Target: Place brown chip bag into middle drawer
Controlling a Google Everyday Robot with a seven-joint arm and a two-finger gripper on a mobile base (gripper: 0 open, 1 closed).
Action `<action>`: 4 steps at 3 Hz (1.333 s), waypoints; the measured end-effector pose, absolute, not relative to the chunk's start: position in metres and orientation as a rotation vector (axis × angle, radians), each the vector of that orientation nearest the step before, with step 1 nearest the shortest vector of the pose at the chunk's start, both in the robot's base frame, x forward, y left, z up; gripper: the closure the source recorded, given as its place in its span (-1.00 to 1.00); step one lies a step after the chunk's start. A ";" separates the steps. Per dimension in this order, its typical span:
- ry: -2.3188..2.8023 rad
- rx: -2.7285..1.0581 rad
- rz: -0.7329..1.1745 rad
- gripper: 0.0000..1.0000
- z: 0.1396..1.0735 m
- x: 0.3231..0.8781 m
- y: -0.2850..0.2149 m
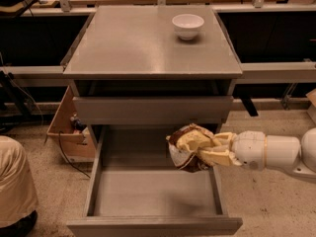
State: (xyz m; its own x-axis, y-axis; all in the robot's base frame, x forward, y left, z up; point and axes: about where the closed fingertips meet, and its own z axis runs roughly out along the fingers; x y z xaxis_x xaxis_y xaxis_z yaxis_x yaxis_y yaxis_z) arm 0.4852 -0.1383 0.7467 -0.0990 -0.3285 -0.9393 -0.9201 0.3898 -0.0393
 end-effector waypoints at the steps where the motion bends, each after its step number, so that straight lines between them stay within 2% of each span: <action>1: 1.651 -1.106 0.756 1.00 0.658 0.495 -0.147; 4: 1.754 -1.148 0.723 1.00 0.475 0.544 -0.136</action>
Offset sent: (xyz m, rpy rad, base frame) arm 0.0347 -0.0192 -0.2370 -0.0346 0.0683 -0.0072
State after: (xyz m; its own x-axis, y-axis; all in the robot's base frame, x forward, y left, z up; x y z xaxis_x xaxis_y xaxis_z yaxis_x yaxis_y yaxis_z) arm 0.5436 -0.1360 0.4748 -0.1728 -0.3958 -0.9019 -0.9164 0.4002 0.0000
